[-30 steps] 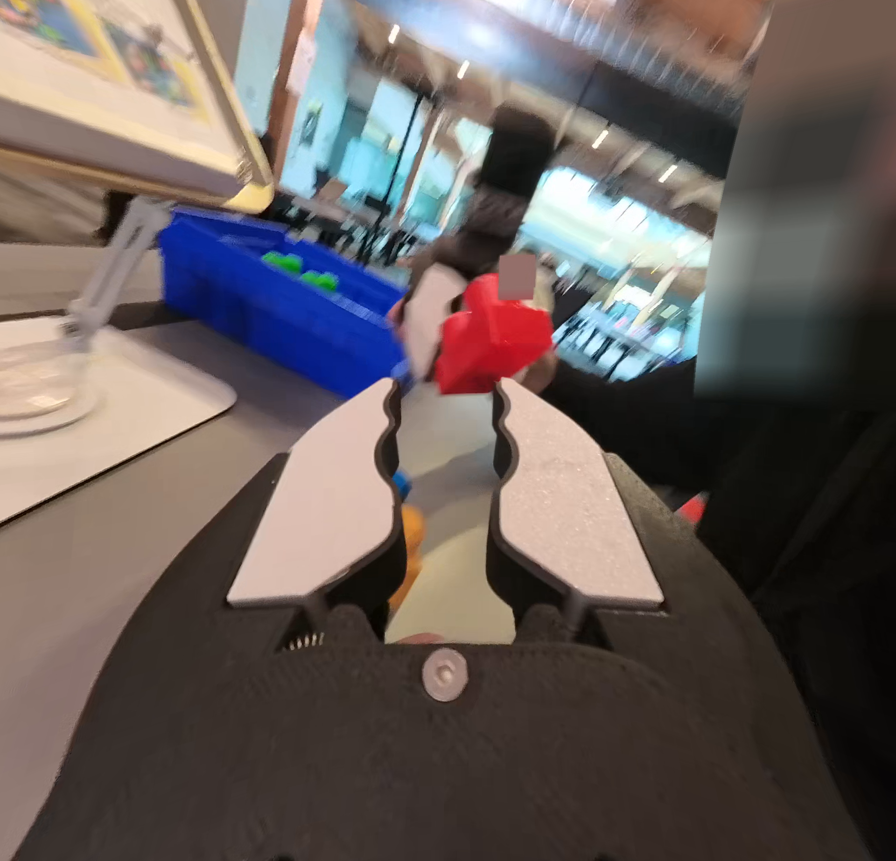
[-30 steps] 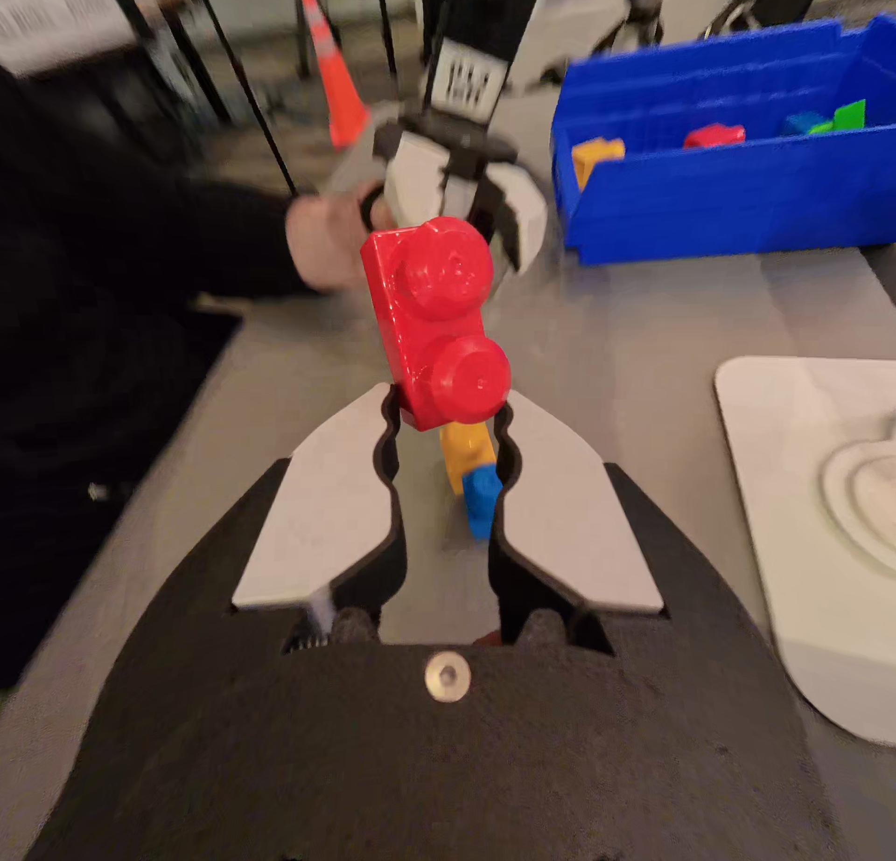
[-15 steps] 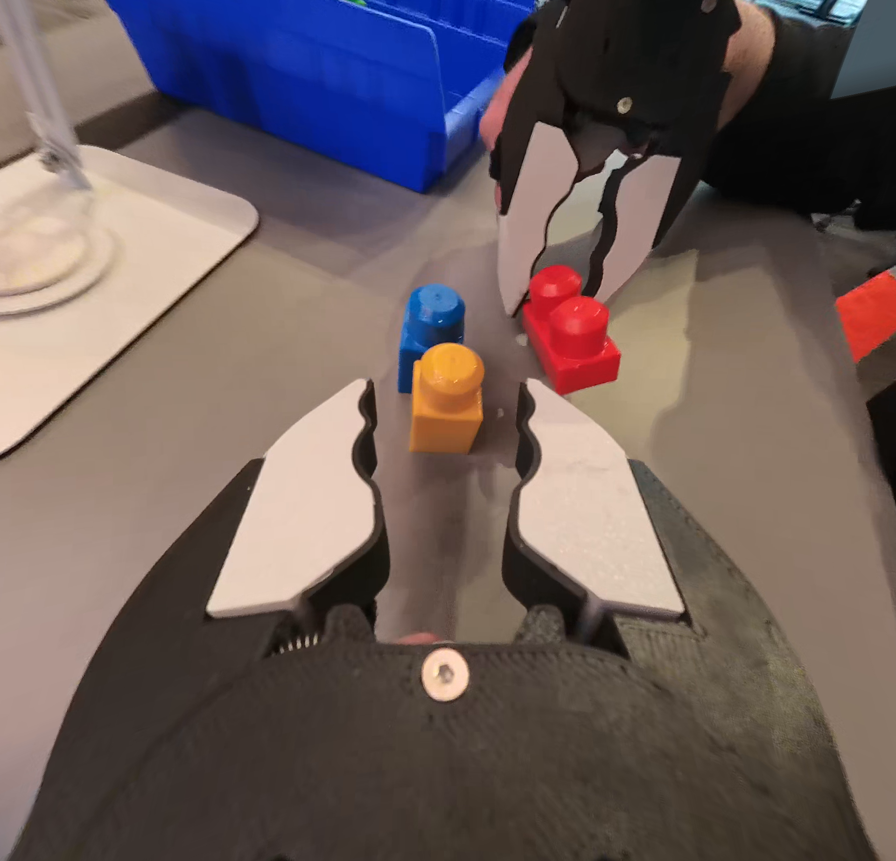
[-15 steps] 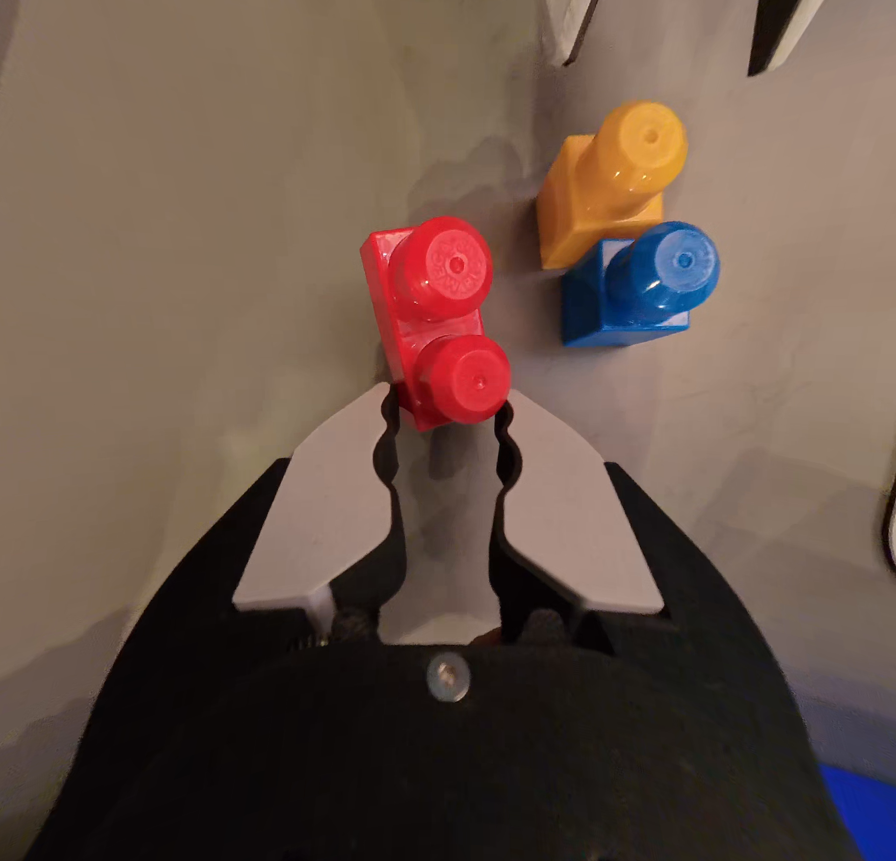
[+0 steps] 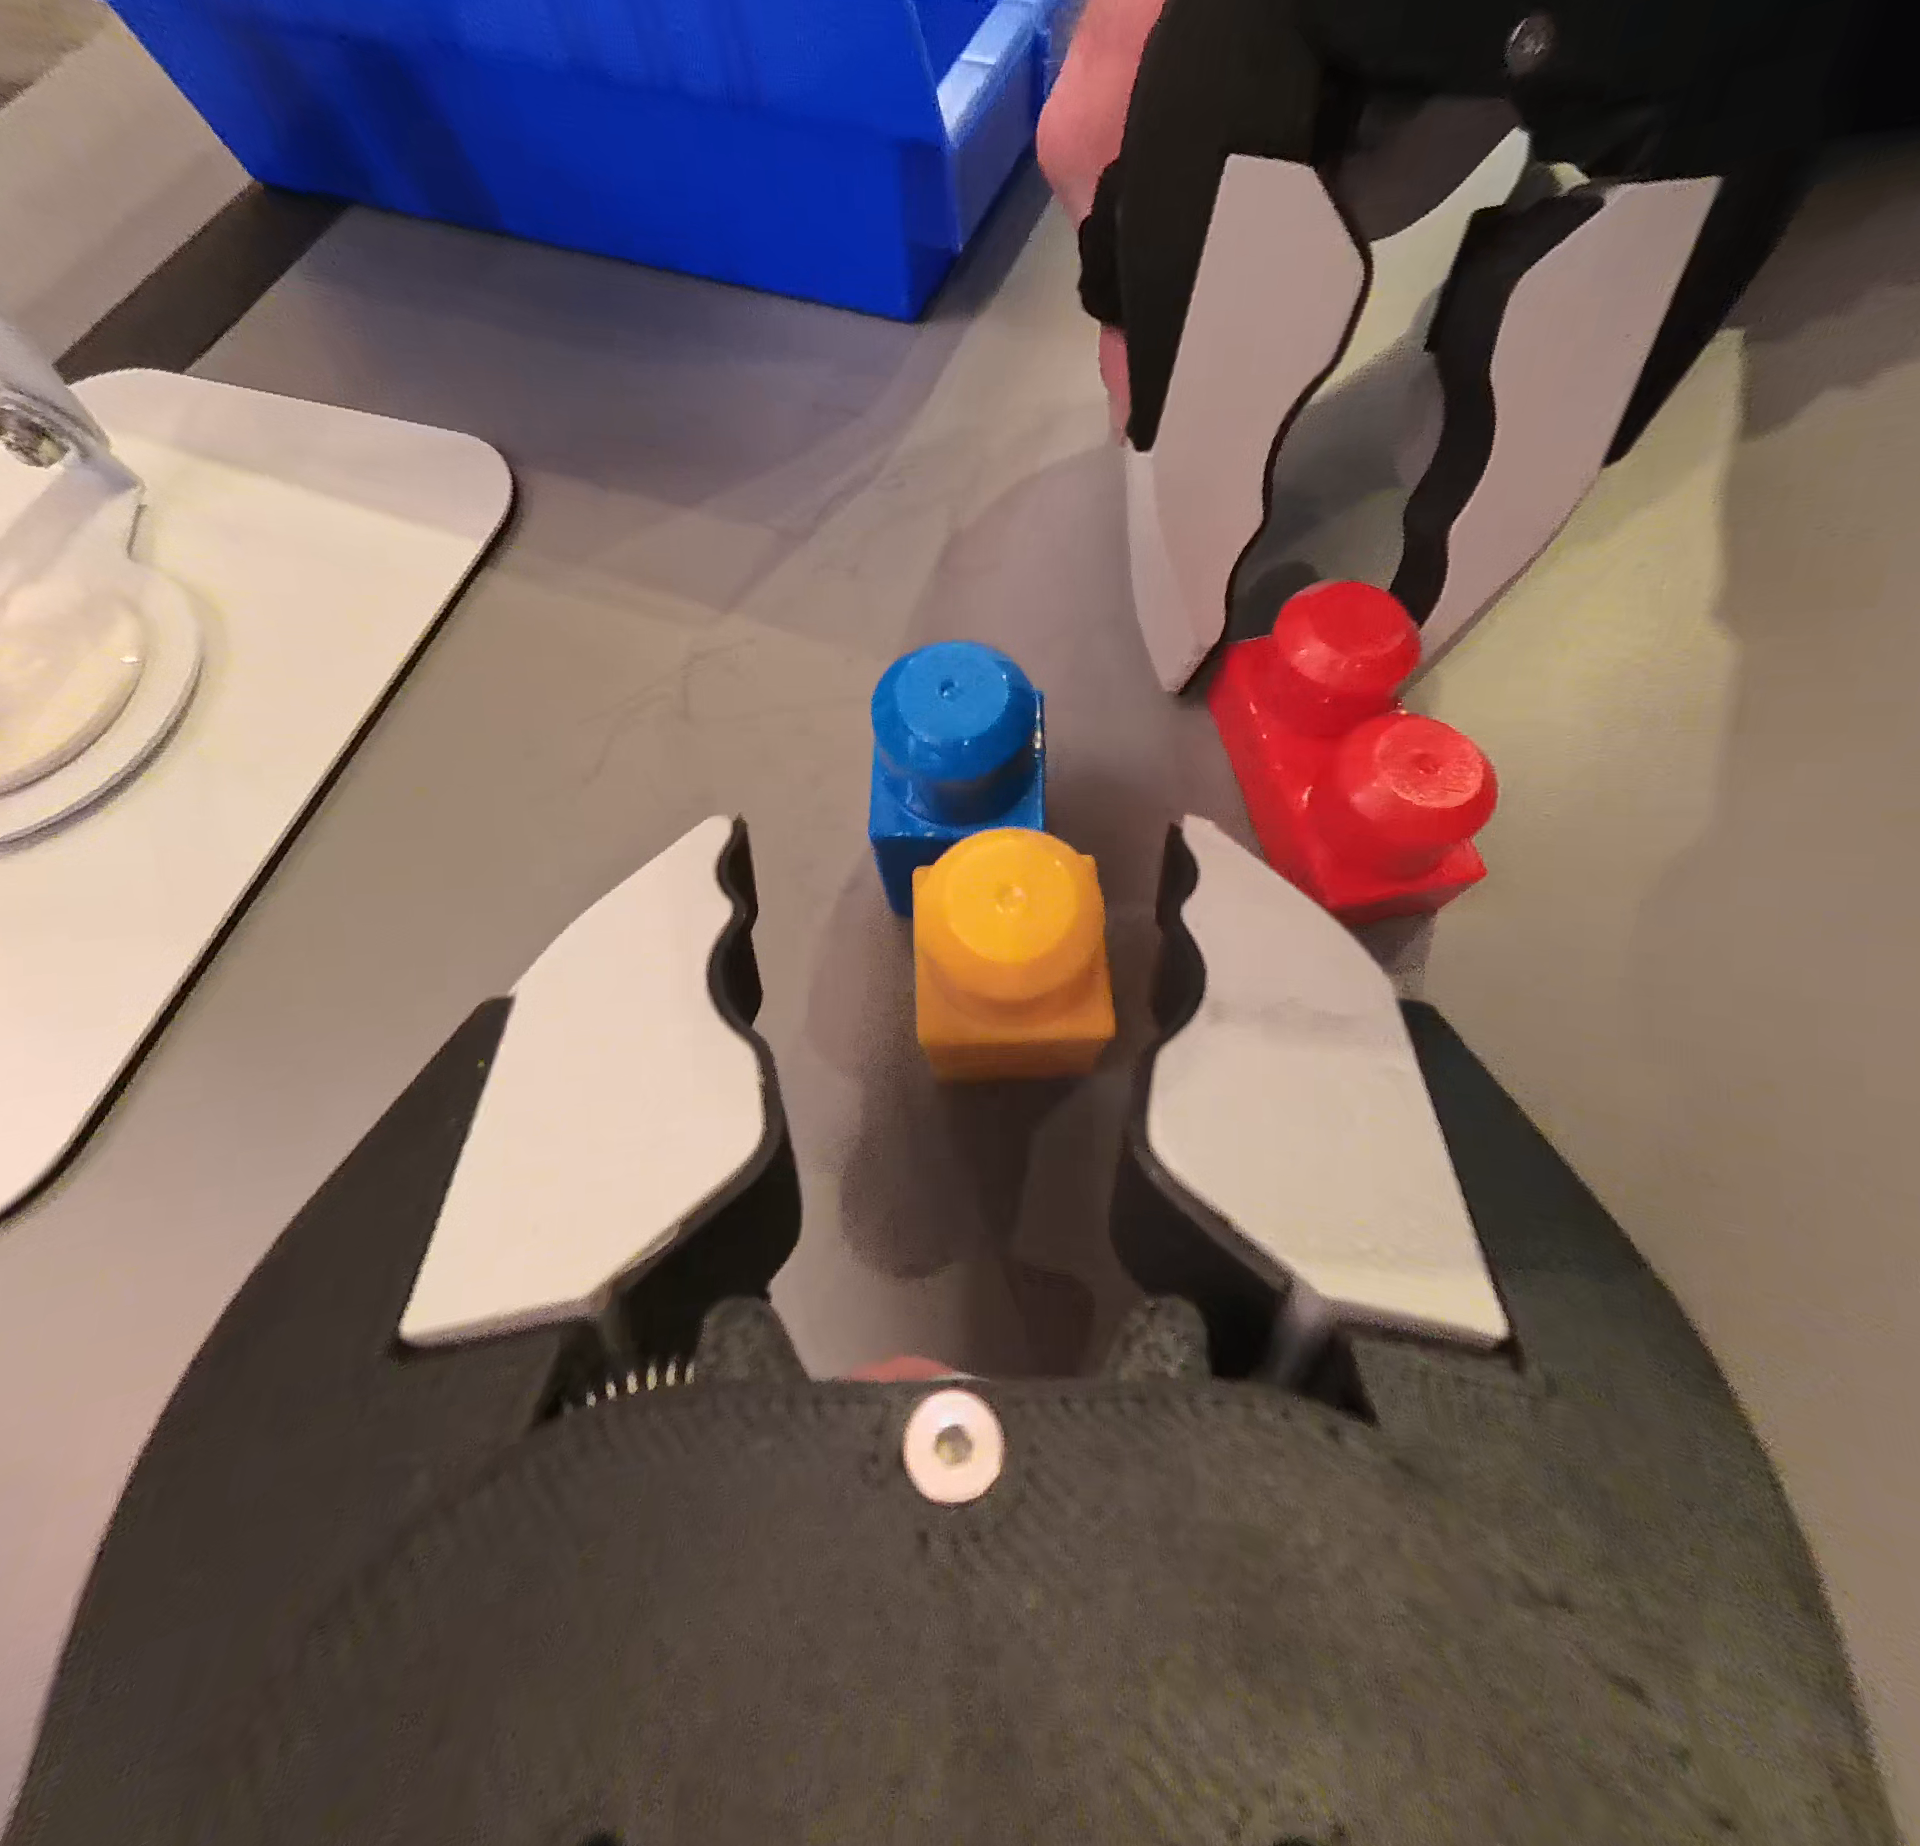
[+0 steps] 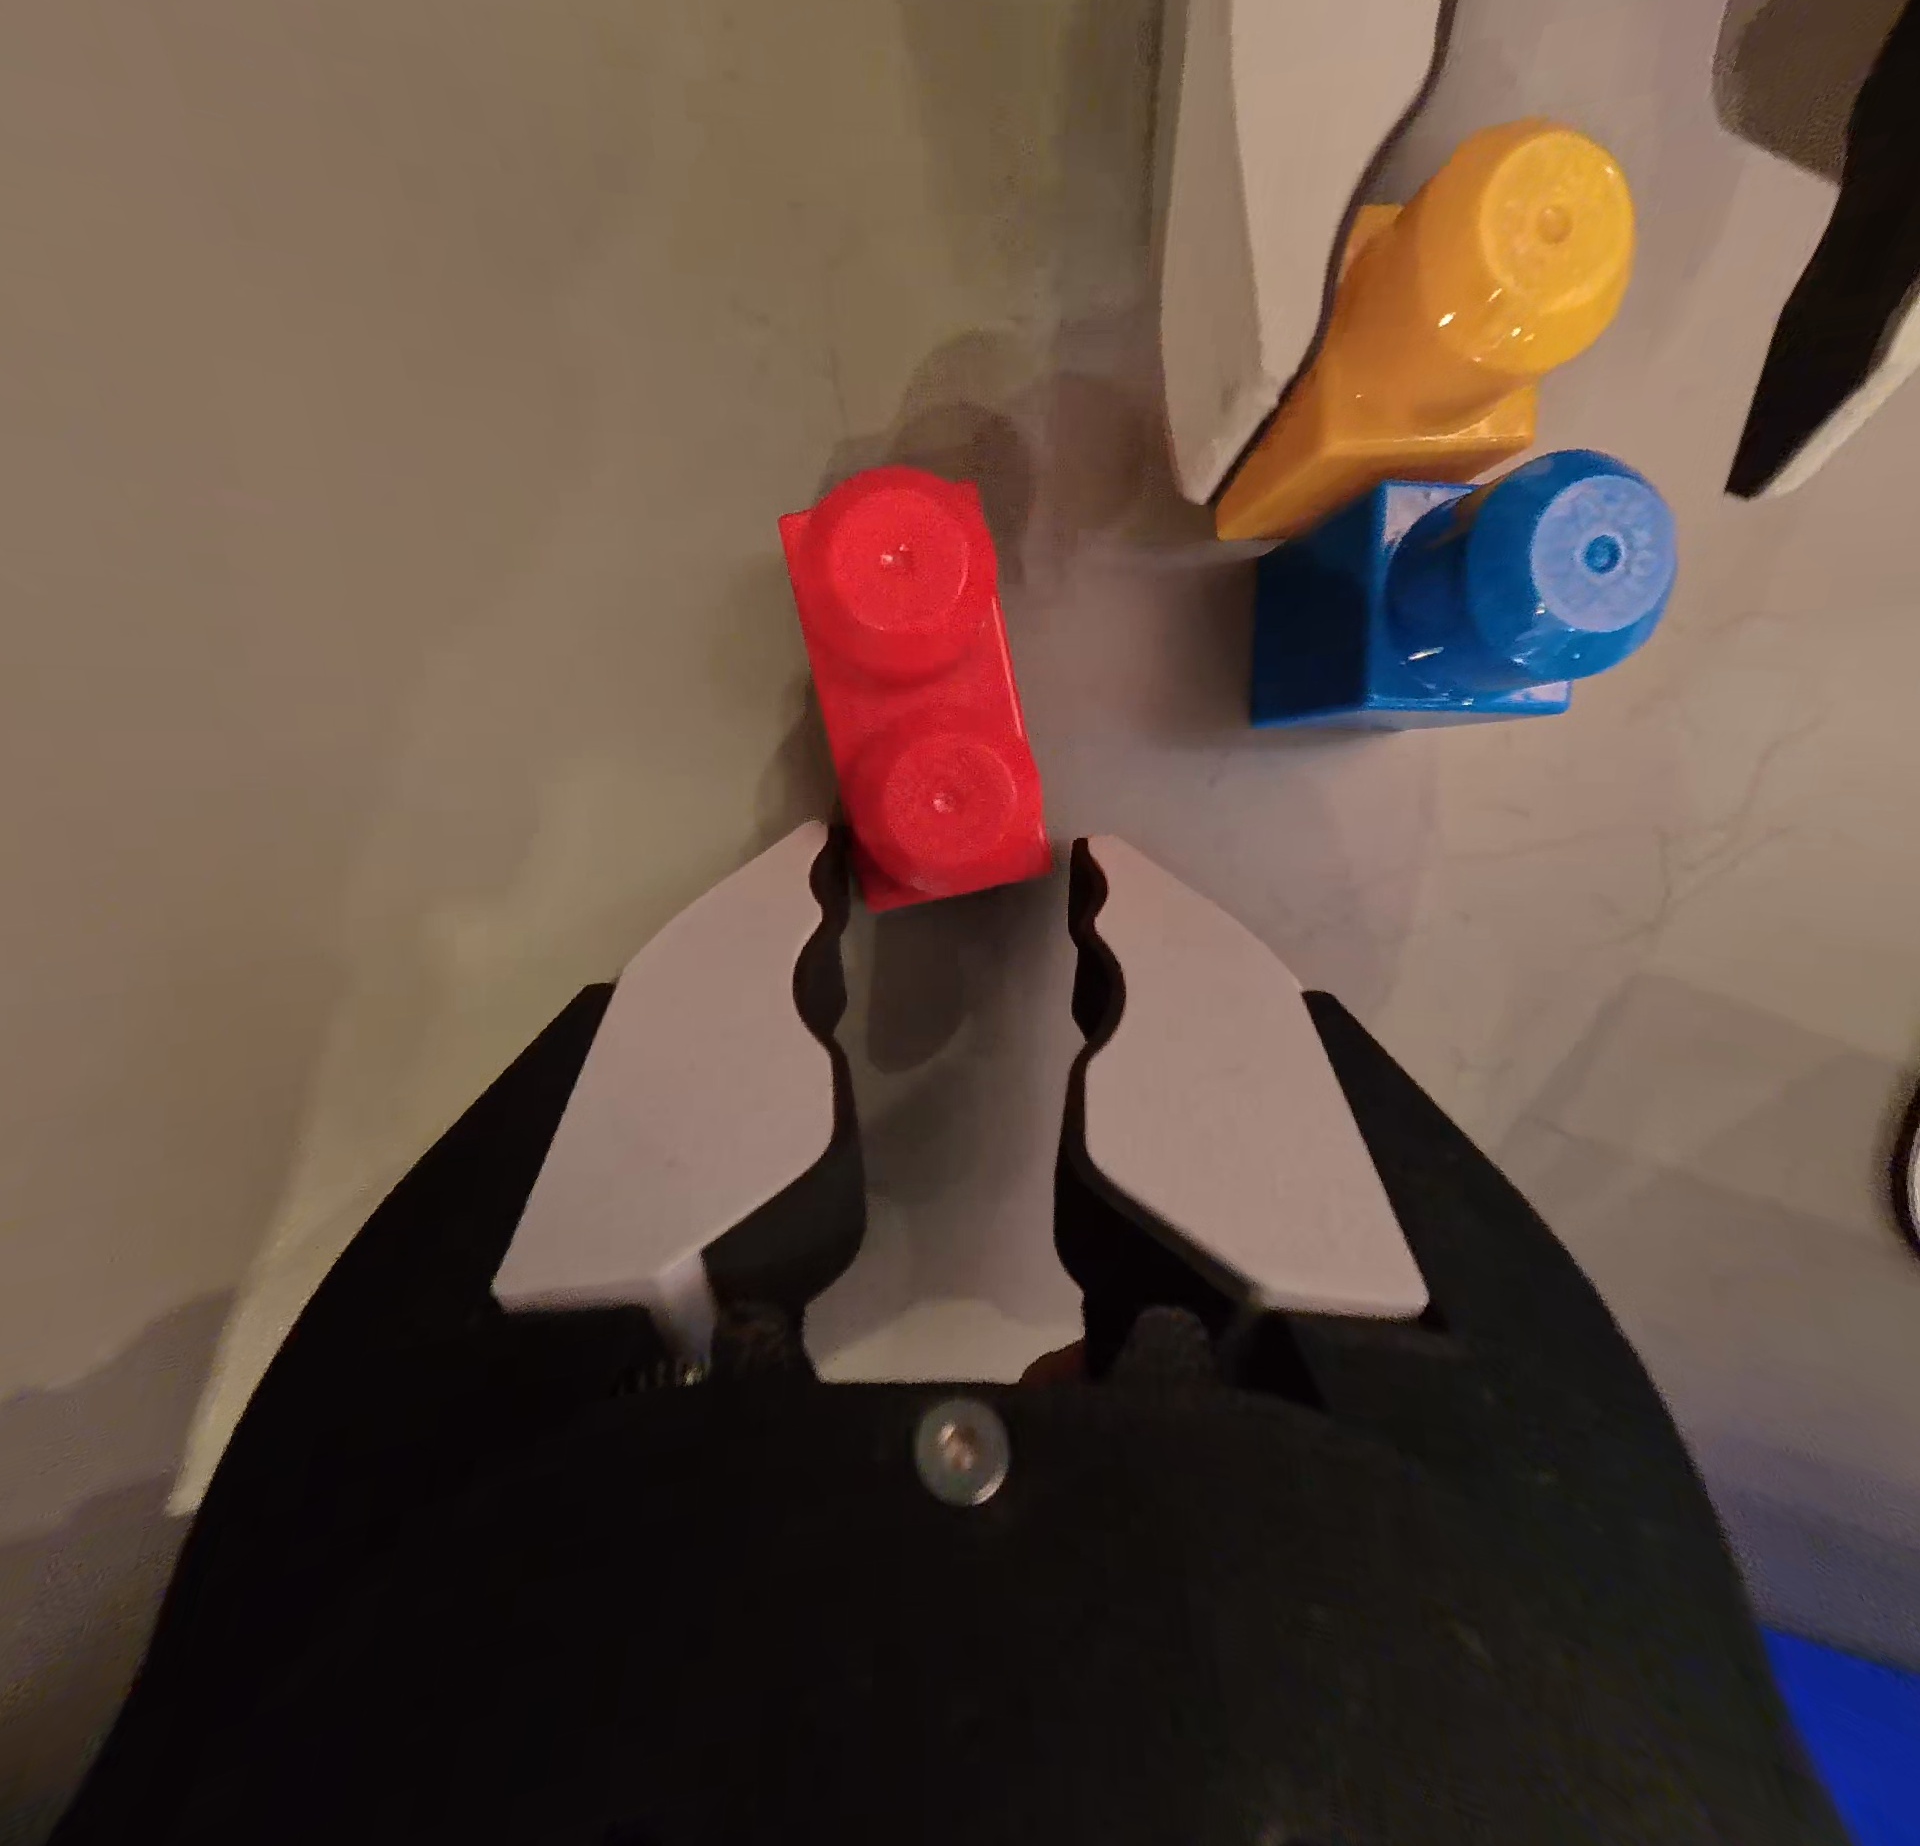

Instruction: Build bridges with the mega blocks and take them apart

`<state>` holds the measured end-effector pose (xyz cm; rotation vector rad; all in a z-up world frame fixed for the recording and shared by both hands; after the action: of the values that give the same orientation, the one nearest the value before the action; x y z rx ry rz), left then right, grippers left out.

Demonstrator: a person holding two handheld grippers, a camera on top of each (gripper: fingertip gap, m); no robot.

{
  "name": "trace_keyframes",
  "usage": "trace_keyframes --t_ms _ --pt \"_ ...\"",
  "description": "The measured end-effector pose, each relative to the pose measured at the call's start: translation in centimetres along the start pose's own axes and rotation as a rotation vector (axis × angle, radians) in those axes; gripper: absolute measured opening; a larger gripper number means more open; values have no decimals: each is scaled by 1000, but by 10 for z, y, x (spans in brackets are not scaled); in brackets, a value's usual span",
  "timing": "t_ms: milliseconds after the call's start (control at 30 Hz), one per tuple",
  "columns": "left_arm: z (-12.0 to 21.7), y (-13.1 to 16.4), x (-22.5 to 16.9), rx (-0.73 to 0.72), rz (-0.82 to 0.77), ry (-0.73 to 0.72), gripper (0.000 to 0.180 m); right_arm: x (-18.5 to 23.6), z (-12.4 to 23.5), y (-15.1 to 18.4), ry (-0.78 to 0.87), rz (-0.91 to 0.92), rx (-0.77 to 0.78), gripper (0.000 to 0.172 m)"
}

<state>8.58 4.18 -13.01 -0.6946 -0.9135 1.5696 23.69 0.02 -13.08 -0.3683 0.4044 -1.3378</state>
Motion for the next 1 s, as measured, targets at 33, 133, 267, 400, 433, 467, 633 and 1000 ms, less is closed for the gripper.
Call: trace_keyframes --t_ms 33,133,267,400,433,467,633,1000 --pt "-3 0 0 18 -2 16 71 0 0 0 0 1 2 41" --pt "-9 -4 1 30 -38 35 62 0 3 1 2 5 7 42" --pt "-18 -7 -1 69 -68 65 36 -2 7 3 -1 -3 -3 42" --pt "-24 -9 3 80 -65 59 36 -4 12 3 10 -8 -7 41" --pt "-25 -10 4 80 -64 47 36 -5 13 4 12 -9 -8 41" --pt "-26 -10 5 80 -68 38 36 -5 14 4 13 -11 -10 41" --pt "-19 -13 7 39 -49 35 35 -8 19 5 19 -20 -30 41" --pt "-8 1 5 97 0 24 36 -9 20 4 21 -28 -46 39"
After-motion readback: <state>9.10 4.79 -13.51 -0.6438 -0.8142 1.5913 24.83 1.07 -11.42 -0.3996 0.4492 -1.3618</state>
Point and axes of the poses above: each gripper's, where its closed fingertips meet, z back along the fingers, y out of its underside, x = y × z across the jaws, the point moved 8 cm from there along z, back along the fingers, and after that the axes turned 2 degrees about -x, right-handed, at the moved point
